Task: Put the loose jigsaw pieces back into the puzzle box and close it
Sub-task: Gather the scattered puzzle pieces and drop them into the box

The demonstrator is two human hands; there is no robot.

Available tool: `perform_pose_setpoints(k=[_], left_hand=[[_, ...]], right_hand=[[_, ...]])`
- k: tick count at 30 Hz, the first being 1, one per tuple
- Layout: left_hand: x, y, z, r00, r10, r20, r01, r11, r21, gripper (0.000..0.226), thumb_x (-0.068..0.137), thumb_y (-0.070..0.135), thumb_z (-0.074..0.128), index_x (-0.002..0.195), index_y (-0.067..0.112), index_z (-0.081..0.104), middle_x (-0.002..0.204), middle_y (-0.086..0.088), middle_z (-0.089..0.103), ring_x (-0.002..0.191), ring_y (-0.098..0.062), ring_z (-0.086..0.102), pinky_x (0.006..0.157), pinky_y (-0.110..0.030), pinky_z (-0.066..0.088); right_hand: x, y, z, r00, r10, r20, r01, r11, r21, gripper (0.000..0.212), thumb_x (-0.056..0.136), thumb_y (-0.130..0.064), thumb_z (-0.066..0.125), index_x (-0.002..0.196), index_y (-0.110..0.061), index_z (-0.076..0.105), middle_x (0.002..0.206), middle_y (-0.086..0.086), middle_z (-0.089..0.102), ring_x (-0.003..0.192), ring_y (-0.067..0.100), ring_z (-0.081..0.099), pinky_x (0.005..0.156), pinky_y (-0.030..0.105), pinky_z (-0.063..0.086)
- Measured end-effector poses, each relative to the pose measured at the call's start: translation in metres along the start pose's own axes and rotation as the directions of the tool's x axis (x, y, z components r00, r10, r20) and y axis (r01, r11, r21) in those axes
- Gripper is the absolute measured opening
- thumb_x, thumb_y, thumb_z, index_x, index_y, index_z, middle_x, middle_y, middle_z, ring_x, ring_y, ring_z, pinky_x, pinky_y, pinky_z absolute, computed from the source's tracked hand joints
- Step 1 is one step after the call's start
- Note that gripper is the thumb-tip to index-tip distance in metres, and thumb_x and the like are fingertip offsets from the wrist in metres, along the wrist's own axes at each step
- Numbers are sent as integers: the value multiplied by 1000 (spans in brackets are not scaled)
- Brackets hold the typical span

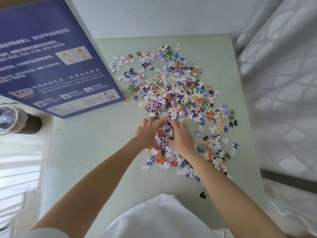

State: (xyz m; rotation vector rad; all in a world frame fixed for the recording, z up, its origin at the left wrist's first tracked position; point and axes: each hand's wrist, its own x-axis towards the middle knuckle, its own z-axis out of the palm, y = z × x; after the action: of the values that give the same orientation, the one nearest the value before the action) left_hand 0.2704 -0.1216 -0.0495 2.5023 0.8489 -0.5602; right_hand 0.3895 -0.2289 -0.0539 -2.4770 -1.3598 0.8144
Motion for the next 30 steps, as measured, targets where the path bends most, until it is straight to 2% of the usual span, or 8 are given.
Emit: perform_pose_setpoints(k=[5,10,16,18,20,23,27,30], left_hand=[[1,2,2,998,-63,-25,60,993,-100,105,59,39,85,141,38,19,137,-5,28,118,-25,33,89,-36,49],[1,0,-4,995,-81,-54,70,981,-179,83,69,34,79,137,34,31,131,-4,40,113,-23,45,90,-34,47],[1,-1,-10,990,-100,-95,67,950,-306,54,79,33,72,126,30,47,122,-5,48,97,-20,54,84,-27,44],[-1,-4,-12,984,-130,-122,77,928,-365,48,80,33,71,124,28,52,119,-5,50,92,-17,53,80,-24,41],[-2,-7,-13,976,-161,-144,86,899,-429,46,79,34,72,122,25,56,118,-5,52,94,-19,55,80,-22,39],[-5,-12,-15,967,-204,-155,99,855,-509,43,79,28,73,119,21,60,117,-5,56,100,-21,57,82,-21,38],[-8,-18,-18,948,-263,-181,119,817,-564,36,82,25,71,117,21,63,117,-5,63,104,-21,58,82,-23,40],[-9,-23,-19,938,-293,-186,128,790,-600,33,81,24,72,114,21,66,114,-3,65,101,-18,59,80,-19,40]], right_hand=[[2,9,-8,999,41,15,-43,993,109,57,79,-33,71,128,-16,48,123,4,53,115,22,50,94,35,46],[0,9,-17,998,53,16,-55,982,180,42,79,-19,72,117,-12,55,118,6,54,108,20,53,90,28,42],[0,10,-20,998,53,19,-56,977,205,40,82,-17,69,118,-9,55,121,6,59,110,20,55,94,27,40],[0,11,-23,997,70,6,-70,966,250,39,84,-22,68,119,-9,55,122,4,60,102,18,59,88,23,41],[0,11,-27,996,87,-5,-83,959,272,38,85,-26,67,118,-10,56,122,3,60,94,20,62,82,19,39],[1,12,-30,996,85,-36,-71,958,279,36,84,-24,68,116,-11,57,120,2,62,93,22,63,80,17,39],[1,6,-36,993,92,-79,-62,946,317,33,83,-18,69,113,-9,59,118,5,62,103,21,58,85,14,34],[2,0,-38,993,68,-96,-34,946,322,34,82,-16,69,114,-8,59,119,5,62,103,22,59,77,3,28]])
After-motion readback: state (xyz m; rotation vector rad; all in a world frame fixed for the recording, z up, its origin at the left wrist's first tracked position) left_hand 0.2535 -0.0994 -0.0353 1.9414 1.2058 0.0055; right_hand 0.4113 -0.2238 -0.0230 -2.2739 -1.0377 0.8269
